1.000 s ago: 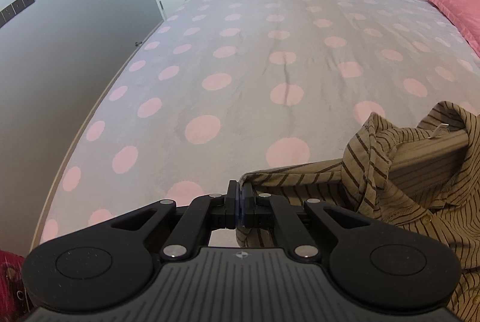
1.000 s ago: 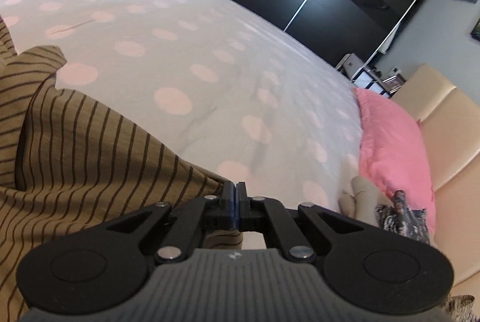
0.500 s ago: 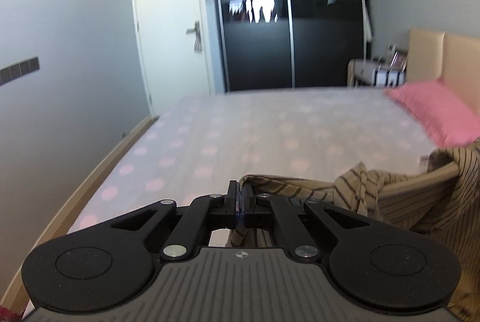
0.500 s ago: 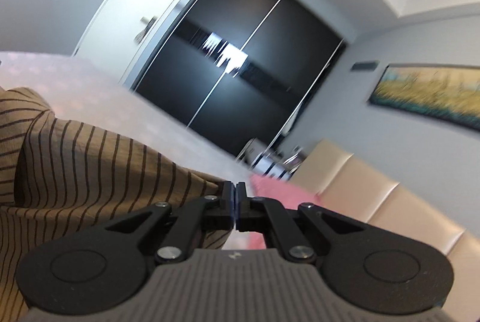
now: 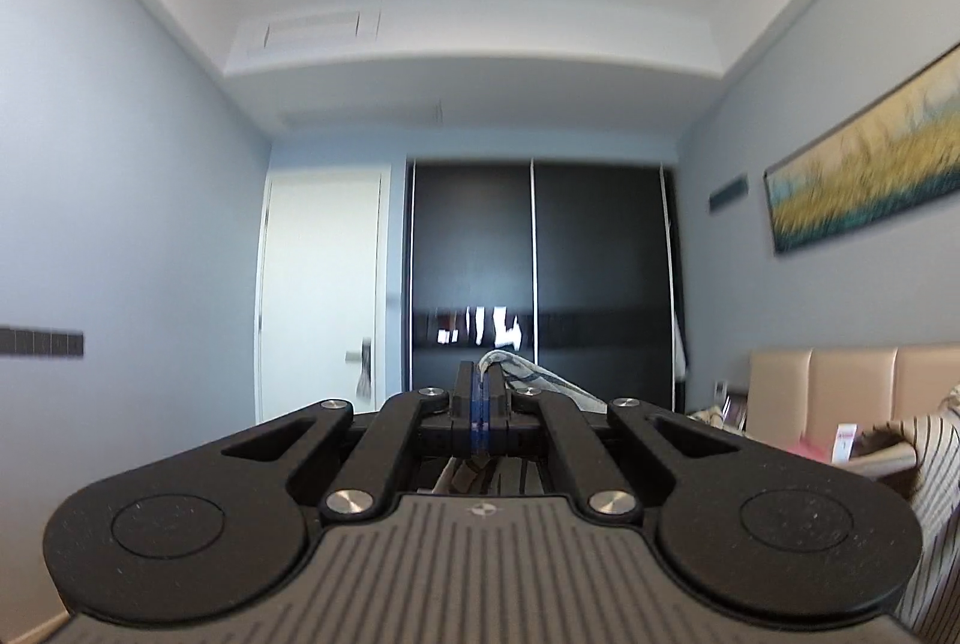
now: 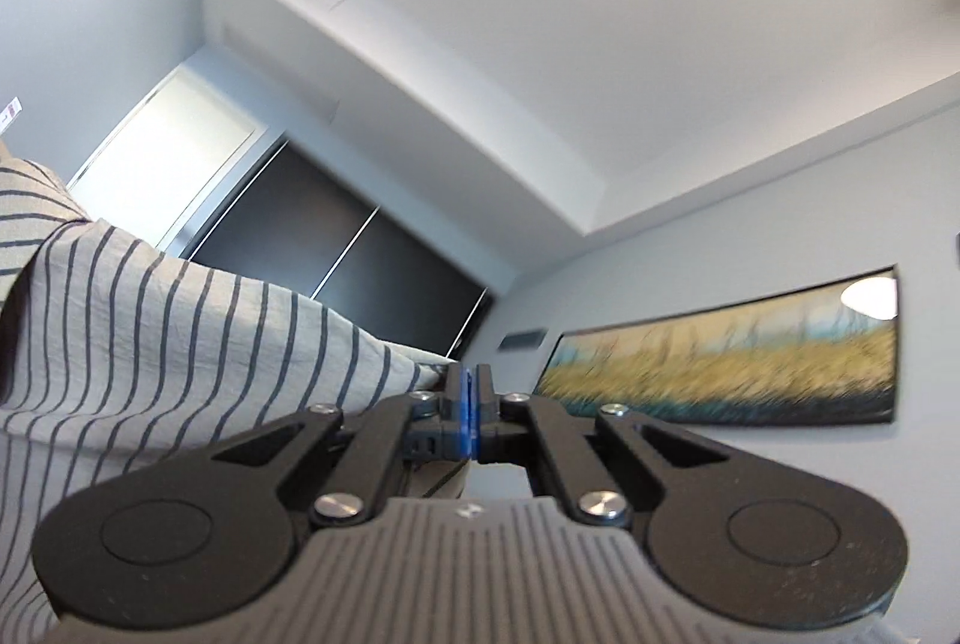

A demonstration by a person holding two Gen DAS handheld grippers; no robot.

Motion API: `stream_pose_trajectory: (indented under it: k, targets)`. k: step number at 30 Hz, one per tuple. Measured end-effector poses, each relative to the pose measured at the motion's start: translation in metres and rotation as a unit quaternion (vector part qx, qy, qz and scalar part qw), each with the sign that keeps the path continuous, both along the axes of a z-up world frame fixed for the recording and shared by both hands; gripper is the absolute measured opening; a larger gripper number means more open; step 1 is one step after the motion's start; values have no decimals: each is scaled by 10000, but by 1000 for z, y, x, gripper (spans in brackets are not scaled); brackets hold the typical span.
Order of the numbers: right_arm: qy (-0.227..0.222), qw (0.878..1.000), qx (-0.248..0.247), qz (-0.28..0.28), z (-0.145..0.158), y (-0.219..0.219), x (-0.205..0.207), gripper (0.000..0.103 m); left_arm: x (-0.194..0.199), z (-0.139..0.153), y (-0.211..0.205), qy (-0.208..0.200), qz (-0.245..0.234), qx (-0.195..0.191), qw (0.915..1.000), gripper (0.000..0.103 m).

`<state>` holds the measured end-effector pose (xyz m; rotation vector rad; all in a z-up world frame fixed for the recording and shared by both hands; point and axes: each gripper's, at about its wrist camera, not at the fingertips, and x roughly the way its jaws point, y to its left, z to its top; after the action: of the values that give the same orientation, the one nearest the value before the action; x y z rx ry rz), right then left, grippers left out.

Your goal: Fold clothes

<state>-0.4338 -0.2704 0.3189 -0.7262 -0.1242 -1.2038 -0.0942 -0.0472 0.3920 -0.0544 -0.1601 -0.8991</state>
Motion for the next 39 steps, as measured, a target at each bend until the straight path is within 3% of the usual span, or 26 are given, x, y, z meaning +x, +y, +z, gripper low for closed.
stream_pose_trajectory:
  k: [9,13,17,26,33,39]
  targets:
    - [-664,9952,-708,-118,41,70,-69,0,-67,47,66,-506,-287,-729,9956,0]
    - [-762,9940,-785,-91,52,82,-76,0,-77,59,72,-695,-286,-795,9940,0]
    - [-618,9958,-673,-58,52,76,-63,0,-59,57,58,-532,-180,-550,9969,0]
    - [-65,9996,293,7,9,-15,16,0,30,-9,-18,411,140,484,9979,0]
    - [484,9917,1195,-40,-55,-114,109,0,121,-84,-116,955,453,1417,9843,0]
    - [970,9810,1672,-157,-119,-198,198,0,192,-157,-199,986,731,2061,9708,0]
